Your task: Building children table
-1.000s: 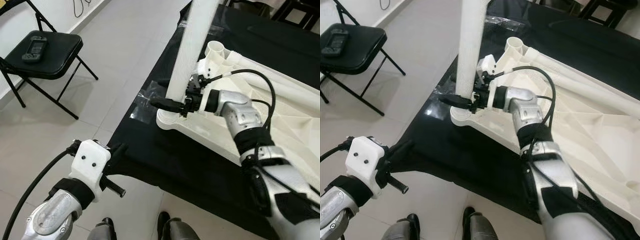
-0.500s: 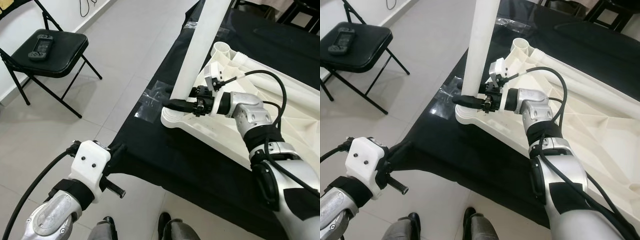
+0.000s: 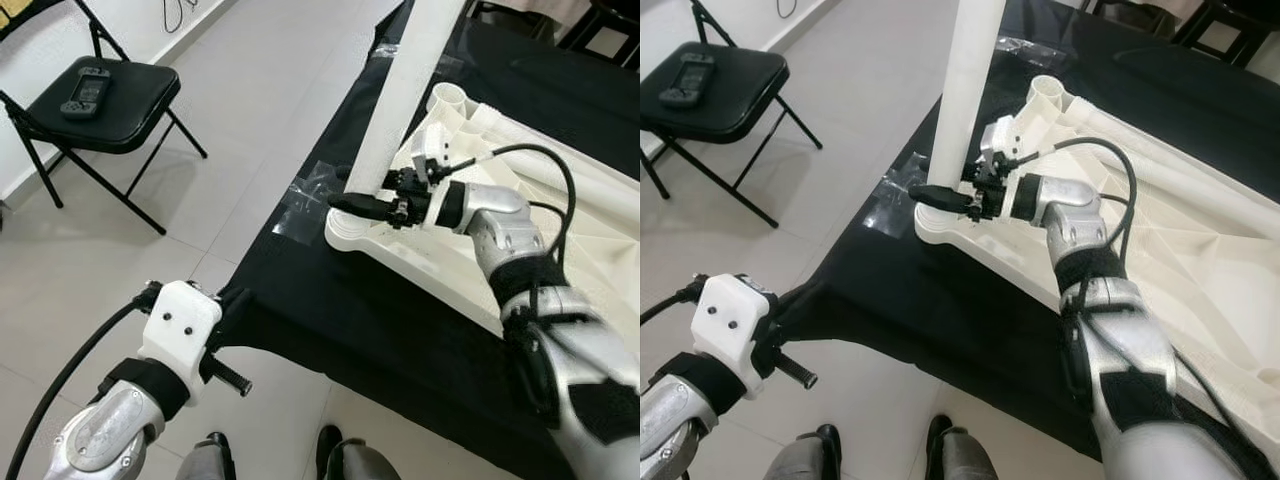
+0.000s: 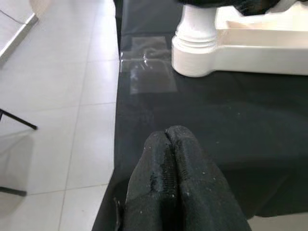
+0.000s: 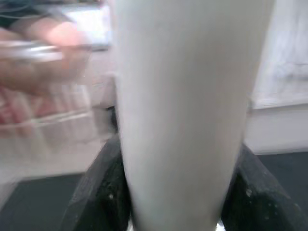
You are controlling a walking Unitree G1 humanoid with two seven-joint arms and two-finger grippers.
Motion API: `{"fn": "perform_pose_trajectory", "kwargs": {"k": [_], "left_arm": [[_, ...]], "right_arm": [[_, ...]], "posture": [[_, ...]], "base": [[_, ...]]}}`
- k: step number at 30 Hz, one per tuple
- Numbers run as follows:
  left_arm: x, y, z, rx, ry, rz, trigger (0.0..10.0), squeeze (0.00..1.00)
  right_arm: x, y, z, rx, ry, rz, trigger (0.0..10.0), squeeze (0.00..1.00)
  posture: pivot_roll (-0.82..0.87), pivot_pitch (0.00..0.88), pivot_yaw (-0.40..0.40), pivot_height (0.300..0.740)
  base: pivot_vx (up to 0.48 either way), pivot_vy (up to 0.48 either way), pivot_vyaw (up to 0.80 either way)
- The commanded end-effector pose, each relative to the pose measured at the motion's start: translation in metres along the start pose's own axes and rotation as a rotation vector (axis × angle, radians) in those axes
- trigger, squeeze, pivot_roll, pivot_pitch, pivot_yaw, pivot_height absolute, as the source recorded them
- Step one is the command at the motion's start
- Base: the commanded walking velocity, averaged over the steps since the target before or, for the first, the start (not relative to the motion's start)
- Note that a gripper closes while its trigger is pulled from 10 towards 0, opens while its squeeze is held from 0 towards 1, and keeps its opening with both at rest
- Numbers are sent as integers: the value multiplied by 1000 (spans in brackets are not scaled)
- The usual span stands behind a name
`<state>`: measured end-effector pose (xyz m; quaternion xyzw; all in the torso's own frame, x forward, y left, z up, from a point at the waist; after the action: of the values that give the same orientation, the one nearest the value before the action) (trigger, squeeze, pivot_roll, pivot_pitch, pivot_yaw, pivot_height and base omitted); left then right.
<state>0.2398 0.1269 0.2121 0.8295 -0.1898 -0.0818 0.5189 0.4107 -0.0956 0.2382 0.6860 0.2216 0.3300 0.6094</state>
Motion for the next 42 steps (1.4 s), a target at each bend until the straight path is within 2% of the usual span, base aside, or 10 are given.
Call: {"fn": "perform_pose_trajectory", "kwargs": {"k": [1,3,10,11,17,18,22,23,40,42], "left_arm": [[-2,-2,5,-5,-26,-7,10000,0],[0,0,2,-5,-26,1,10000,0],[4,1,4,-4,-38,13,10000,0],[4,1,2,-1,-31,12,10000,0],[3,0,-2,5,-16,6,10000,0],[3,0,-3,6,-12,6,10000,0],[4,0,-1,3,-17,8,10000,0],[5,1,1,1,-19,11,10000,0],[5,2,1,3,-2,18,10000,0],[5,2,1,4,-1,18,10000,0]], "right_arm": [[-32,-56,38,21,-356,-202,0,0],[-60,-84,2,11,-578,-222,0,0],[-41,-83,-21,51,-461,-198,0,0],[-34,-81,-21,52,-434,-198,10000,0],[-20,-73,-26,79,-362,-156,10000,0],[-13,-63,-32,116,-311,-111,10000,1000],[1,-29,-50,195,-141,-12,10000,1000],[4,-13,-54,187,-15,0,10000,0],[-3,27,-54,40,550,-121,10000,0],[-1,27,-51,51,557,-127,0,0]], "posture": [[147,331,-160,740],[144,328,-136,740],[152,314,-146,740],[155,315,-148,740],[159,310,-148,740],[159,310,-148,740],[160,305,-152,740],[165,302,-156,740],[193,284,-167,740],[193,286,-165,740]], "base": [[0,0,0],[0,0,0],[0,0,0],[0,0,0],[0,0,0],[0,0,0],[0,0,0],[0,0,0],[0,0,0],[0,0,0]]}}
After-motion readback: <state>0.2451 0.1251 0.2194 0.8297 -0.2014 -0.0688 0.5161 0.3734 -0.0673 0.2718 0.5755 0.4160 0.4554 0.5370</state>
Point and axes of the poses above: a point about 5 cm out from each wrist's last joint towards the gripper, its own x axis pointing out of the wrist towards the gripper, its own y axis along the axis of the wrist's last joint, z = x × y, the point moved 5 cm from there along x, pointing out of the wrist towards the gripper, and after that the axes turned 13 degrees about x, right-handed, at the moved point
